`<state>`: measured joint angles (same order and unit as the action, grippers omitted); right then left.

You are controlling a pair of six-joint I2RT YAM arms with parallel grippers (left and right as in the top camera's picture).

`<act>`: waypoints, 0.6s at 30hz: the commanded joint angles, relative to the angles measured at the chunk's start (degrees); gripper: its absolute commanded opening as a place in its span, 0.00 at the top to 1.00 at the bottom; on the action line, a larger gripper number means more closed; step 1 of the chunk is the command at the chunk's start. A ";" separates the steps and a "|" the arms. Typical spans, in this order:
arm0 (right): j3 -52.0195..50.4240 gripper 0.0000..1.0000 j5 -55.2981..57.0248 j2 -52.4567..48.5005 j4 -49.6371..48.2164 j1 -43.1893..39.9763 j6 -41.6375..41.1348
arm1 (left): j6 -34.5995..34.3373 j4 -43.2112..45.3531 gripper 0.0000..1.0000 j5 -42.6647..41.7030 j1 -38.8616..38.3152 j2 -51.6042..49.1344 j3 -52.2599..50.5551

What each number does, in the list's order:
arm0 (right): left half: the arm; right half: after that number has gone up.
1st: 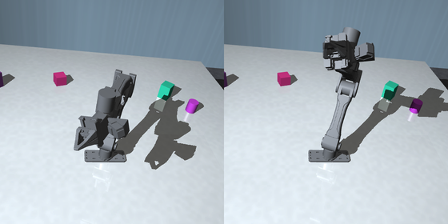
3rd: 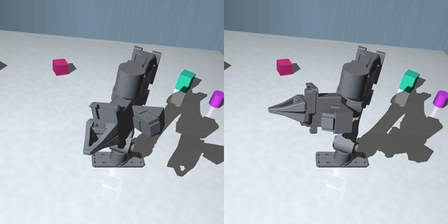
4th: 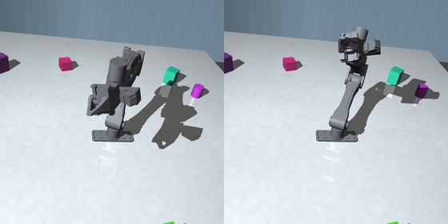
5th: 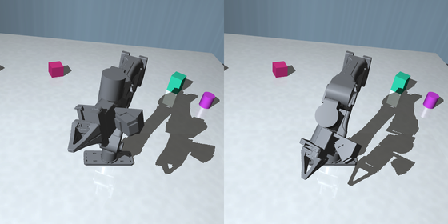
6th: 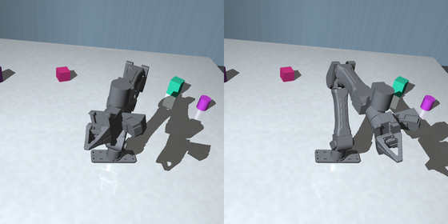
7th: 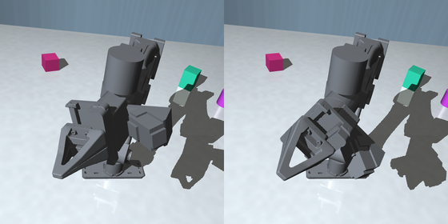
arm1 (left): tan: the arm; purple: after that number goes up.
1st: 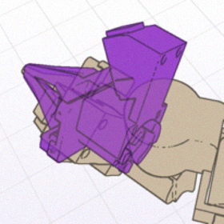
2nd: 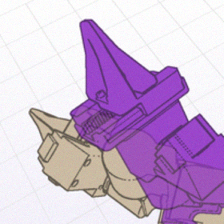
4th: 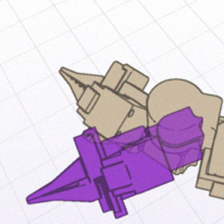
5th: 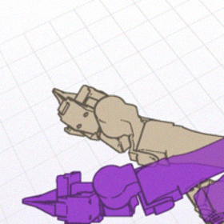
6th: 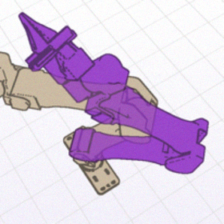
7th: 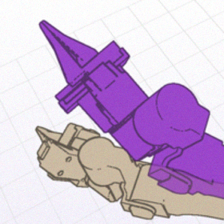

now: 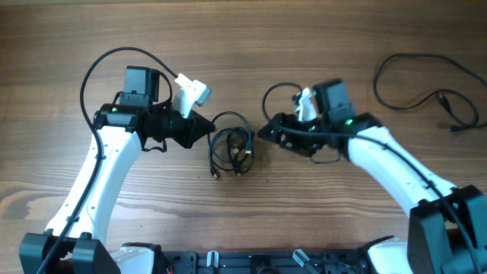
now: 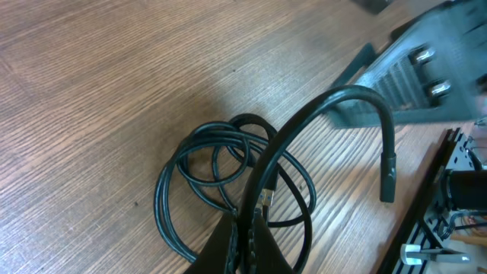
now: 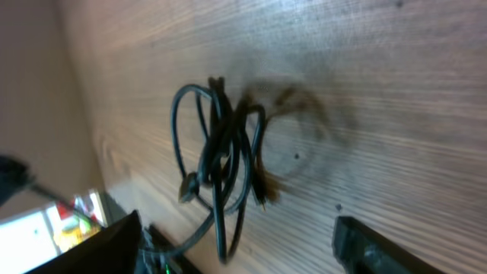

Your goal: Untangle cables

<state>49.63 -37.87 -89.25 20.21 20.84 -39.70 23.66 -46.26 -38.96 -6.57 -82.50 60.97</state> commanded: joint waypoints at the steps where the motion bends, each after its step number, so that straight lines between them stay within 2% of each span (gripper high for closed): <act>1: -5.33 0.24 4.24 -0.22 -10.80 4.63 -14.62 | -0.52 0.00 0.96 -1.51 0.22 -0.24 0.31; 3: -7.58 0.28 5.60 -0.44 -20.50 7.32 -14.58 | -0.52 -0.02 0.96 -1.51 0.20 -0.24 0.31; 4: -7.76 0.28 7.78 -0.44 -21.97 8.13 -14.47 | -0.50 0.00 0.96 -1.53 0.20 -0.24 0.20; 11: -7.76 0.32 18.47 -0.83 -24.65 10.78 -14.47 | -0.26 0.00 0.96 -1.55 -0.79 -0.31 0.04; 12: -7.76 0.35 19.63 -1.40 -25.00 10.78 -14.49 | -0.07 0.00 0.96 -1.55 -1.27 -0.33 0.04; 14: -7.76 0.58 19.85 -3.32 -26.80 10.78 -14.51 | -0.04 0.02 0.96 -1.53 -1.84 -0.35 0.04; 15: -7.76 0.63 19.80 -4.17 -27.10 10.82 -14.62 | -0.07 0.04 0.96 -1.53 -1.86 -0.33 0.04; 18: -7.76 0.64 19.87 -6.54 -27.10 10.82 -14.69 | -0.04 0.07 0.96 -1.53 -1.86 -0.35 0.04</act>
<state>42.24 -19.59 -93.32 -6.52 31.27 -54.22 23.46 -46.39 -38.94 -8.25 -82.50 60.97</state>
